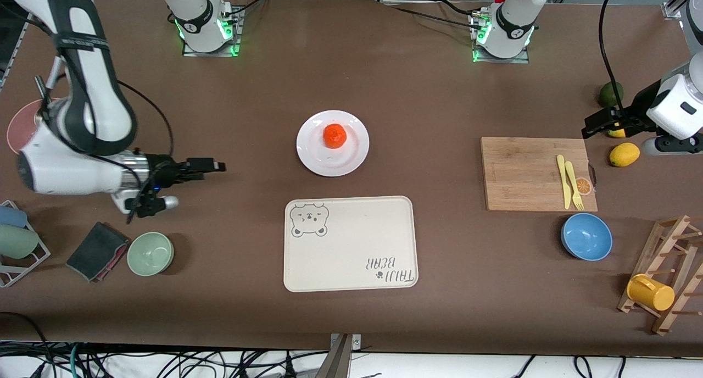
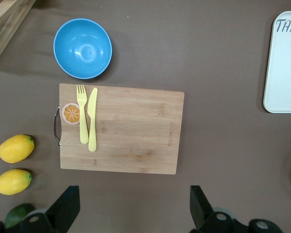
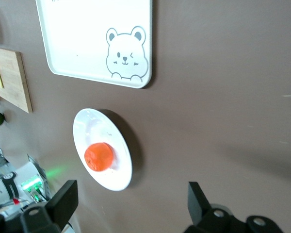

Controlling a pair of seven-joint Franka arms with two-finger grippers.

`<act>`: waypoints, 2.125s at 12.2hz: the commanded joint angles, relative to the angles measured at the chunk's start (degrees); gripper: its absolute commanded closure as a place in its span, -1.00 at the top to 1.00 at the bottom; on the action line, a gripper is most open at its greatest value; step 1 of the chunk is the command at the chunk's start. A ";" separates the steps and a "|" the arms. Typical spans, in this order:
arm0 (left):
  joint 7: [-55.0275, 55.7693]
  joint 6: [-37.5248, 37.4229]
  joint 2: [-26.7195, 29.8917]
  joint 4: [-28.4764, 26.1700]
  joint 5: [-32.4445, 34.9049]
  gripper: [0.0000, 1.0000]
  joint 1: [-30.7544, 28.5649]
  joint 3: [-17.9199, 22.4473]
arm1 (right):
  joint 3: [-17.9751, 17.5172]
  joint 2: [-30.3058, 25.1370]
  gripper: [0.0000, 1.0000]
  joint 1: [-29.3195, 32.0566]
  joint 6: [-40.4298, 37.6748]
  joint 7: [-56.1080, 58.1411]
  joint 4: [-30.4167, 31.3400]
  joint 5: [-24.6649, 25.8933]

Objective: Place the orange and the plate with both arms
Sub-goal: 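Reach the right gripper toward the rim of the white plate, then grip the plate rim with the right gripper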

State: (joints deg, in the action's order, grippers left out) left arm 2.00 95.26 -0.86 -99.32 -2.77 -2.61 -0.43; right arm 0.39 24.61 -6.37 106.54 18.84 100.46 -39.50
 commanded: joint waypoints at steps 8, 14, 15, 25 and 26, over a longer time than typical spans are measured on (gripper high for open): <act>-0.77 -0.86 -0.19 0.89 1.54 1.00 -0.38 -0.19 | -16.90 -1.94 1.00 0.13 28.25 8.66 22.66 -21.56; -0.68 -0.86 -0.19 0.89 1.54 1.00 -0.29 -0.27 | -23.42 2.89 1.00 0.13 40.75 14.11 24.43 -27.91; -0.68 -0.86 -0.28 0.80 1.54 1.00 -0.29 -0.36 | -23.51 3.42 1.00 0.13 41.28 14.46 24.43 -27.91; -0.51 -0.86 -0.46 0.89 1.54 1.00 -0.29 -0.45 | -24.65 5.79 0.47 -0.14 42.43 25.53 24.52 -41.18; -0.51 -0.86 -0.46 0.89 1.54 1.00 -0.29 -0.45 | -24.65 5.97 0.45 -0.14 42.43 26.76 24.60 -41.97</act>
State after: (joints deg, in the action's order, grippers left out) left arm 1.97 95.25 -1.11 -99.33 -2.77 -2.76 -0.48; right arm -23.36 30.00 -6.95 147.98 42.32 124.88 -79.21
